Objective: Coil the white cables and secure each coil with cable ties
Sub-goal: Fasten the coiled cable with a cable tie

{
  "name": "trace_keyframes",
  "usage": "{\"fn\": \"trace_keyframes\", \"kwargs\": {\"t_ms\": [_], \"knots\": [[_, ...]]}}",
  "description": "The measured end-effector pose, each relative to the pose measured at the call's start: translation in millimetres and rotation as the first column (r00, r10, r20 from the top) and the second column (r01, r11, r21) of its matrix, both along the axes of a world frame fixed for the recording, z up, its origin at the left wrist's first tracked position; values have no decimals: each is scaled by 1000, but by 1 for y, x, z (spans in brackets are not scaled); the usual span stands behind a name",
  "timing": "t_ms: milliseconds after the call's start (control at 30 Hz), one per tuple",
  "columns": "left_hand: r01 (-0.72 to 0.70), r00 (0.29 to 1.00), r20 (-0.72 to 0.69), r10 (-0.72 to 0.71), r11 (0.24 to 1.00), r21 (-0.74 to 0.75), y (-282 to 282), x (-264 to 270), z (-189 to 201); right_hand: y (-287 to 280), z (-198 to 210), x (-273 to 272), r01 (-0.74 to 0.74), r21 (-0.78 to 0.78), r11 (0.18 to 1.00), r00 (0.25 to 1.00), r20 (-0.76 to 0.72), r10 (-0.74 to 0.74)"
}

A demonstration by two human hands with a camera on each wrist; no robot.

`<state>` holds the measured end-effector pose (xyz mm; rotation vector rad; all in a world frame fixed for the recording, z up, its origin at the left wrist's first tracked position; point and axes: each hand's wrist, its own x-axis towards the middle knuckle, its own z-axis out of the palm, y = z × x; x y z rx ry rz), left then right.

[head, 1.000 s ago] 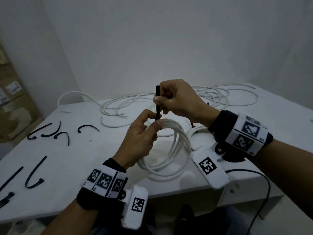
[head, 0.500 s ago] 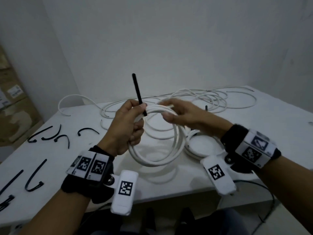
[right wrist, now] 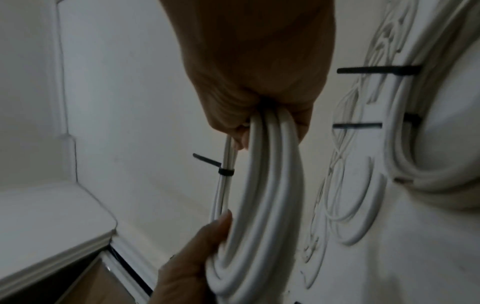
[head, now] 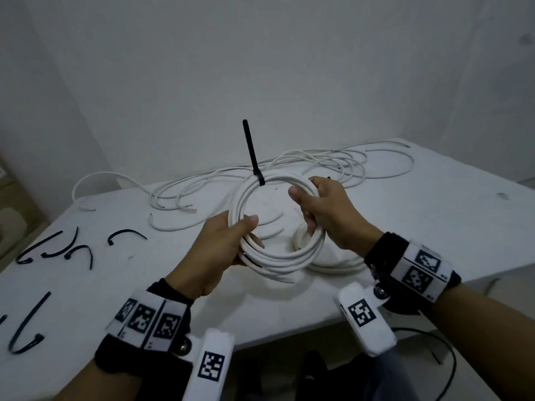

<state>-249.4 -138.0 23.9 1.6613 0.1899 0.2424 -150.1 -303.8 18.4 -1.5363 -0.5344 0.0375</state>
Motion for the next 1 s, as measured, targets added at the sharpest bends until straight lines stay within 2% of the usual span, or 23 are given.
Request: {"fn": "trace_keyframes", "kwargs": {"t_ms": [67, 133, 200, 267, 400, 533, 633, 700, 767, 867, 967, 1000], "knots": [[-74, 997, 19, 73, 996, 44, -11, 8, -3, -12, 1, 2, -7, -108, 994, 1000, 14, 9], [-113, 992, 58, 108, 990, 84, -22, 20, -1, -25, 4, 6, 81, -280, 957, 994, 92, -58], [-71, 996, 64, 64, 991, 115, -38, 30, 0, -43, 8, 11, 220, -438, 872, 969, 201, -144], [-2, 1000, 22, 0, 995, 98, -55, 40, 2, -65, 11, 19, 277, -535, 798, 958, 222, -184], [74, 995, -67, -68, 994, 85, -85, 75, 6, -111, 9, 37, 227, -596, 770, 971, 74, -229], [129, 983, -139, -120, 990, 63, -131, 115, 3, -154, 8, 64, 273, -625, 732, 944, 26, -330], [203, 964, -198, -176, 971, 126, -163, 142, -8, -183, 1, 84, 291, -692, 661, 917, 3, -400], [295, 932, -273, -240, 939, 180, -178, 155, -15, -199, -8, 93, 273, -768, 579, 904, -1, -428], [447, 857, -398, -326, 855, 262, -187, 158, -22, -208, -19, 98, 210, -850, 483, 898, -27, -438], [626, 762, -520, -387, 648, 435, -191, 157, -32, -214, -36, 102, 140, -901, 411, 902, -55, -428], [637, 770, -538, -343, 372, 675, -195, 155, -34, -213, -31, 99, 118, -910, 396, 910, -60, -411], [618, 784, -523, -335, 329, 715, -196, 154, -34, -214, -26, 95, 105, -917, 385, 913, -65, -404]]}}
